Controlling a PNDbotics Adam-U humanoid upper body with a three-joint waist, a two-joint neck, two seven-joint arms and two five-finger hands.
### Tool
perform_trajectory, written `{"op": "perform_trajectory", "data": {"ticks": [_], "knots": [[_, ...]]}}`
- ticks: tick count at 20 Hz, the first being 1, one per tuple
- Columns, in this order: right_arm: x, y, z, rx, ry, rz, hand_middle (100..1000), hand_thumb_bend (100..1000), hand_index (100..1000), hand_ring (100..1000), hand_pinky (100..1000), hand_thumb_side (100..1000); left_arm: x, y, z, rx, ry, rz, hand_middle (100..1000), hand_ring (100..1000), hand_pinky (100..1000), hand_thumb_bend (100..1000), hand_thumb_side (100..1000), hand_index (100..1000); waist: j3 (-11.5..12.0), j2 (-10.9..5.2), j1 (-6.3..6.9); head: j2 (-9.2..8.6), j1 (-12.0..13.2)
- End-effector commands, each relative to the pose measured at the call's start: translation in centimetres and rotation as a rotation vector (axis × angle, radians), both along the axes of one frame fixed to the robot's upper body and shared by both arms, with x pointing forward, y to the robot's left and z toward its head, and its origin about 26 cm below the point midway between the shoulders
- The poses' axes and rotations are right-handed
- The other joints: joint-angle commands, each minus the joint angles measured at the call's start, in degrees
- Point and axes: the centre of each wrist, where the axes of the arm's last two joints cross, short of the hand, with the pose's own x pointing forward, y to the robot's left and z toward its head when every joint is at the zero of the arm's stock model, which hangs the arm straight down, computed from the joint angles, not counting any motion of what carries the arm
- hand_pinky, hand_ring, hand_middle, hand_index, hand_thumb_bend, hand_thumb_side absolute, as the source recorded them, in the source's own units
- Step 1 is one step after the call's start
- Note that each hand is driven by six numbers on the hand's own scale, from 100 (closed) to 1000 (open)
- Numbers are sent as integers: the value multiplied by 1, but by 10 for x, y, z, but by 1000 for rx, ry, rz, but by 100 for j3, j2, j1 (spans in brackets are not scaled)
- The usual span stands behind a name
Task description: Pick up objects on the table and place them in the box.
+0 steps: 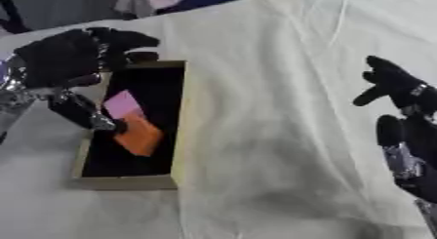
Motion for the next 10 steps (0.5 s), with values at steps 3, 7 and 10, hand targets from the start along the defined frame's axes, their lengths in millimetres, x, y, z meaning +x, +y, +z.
{"op": "perform_trajectory", "data": {"ticks": [3, 7, 10], "knots": [[-1, -2, 4, -1, -13, -4, 550, 100, 885, 955, 893, 661, -3, 3, 7, -5, -35, -22, 952, 942, 805, 652, 329, 989, 25, -152, -76, -65, -12], [-2, -2, 3, 4, -8, -6, 551, 100, 885, 954, 893, 661, -8, 0, 7, -39, -15, -78, 923, 916, 775, 492, 278, 973, 57, -194, -86, -45, -21], [-2, -3, 3, 7, -5, -7, 551, 100, 885, 954, 892, 662, -13, -3, 9, -65, -3, -123, 897, 893, 750, 345, 184, 963, 80, -216, -94, -22, -37]]}}
